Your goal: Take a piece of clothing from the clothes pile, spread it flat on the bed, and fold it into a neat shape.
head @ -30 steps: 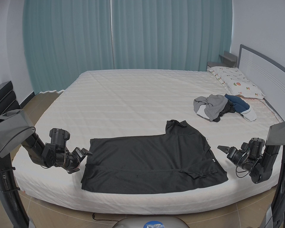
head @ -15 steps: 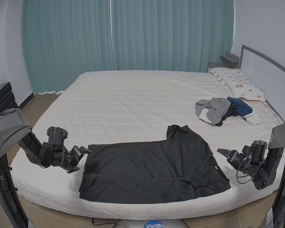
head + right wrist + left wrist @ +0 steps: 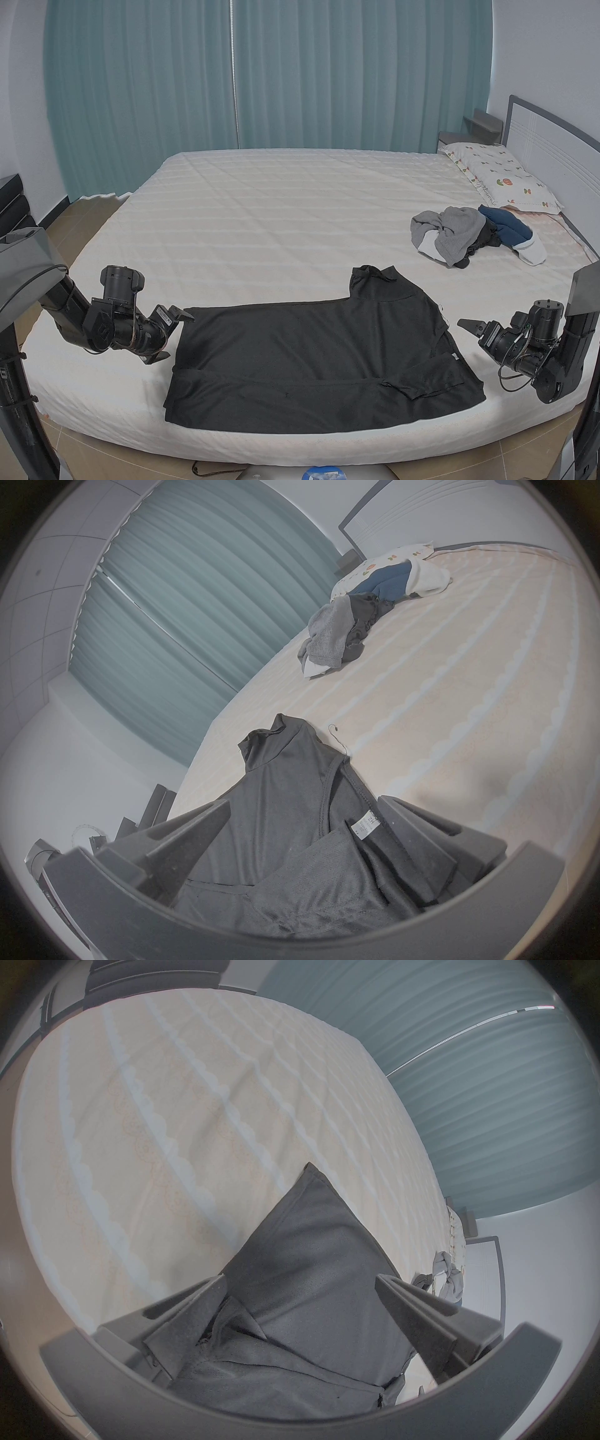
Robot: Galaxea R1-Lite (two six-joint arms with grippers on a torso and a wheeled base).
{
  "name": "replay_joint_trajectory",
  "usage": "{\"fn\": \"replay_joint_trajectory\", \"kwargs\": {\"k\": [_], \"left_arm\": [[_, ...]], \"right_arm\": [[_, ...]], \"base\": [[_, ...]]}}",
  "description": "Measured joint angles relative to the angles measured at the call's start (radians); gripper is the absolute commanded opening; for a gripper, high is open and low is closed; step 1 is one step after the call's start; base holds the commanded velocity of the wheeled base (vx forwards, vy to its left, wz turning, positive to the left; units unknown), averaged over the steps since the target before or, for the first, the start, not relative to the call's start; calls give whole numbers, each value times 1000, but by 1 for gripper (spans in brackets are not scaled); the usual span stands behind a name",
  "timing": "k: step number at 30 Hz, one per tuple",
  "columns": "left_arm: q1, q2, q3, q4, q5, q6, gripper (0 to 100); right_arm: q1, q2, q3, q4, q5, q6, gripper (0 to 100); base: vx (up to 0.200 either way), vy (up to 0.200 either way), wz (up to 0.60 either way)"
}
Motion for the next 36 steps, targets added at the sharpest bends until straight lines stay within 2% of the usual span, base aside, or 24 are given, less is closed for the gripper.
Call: {"fn": "replay_joint_trajectory", "kwargs": {"k": [8,16,23,26,31,36], "left_arm": [[0,0,-28,0,10,3,100],[11,30,-159,1,17,27,100],[26,132,-312,-7,40,178,100],[27,188,-355,-51,66,202,100],[38,280,-389,-210,87,244,100],[55,340,-392,-239,91,292,100]], "right_arm": [[1,4,-1,2,0,-1,100],[27,10,-4,2,-31,-1,100],[74,18,9,4,-68,18,100],[88,25,21,4,-74,31,100],[101,24,63,-12,-99,66,100],[107,-13,156,-43,-124,111,100]], "base": [[0,0,0],[0,0,0],[0,0,0],[0,0,0],[0,0,0],[0,0,0]]}}
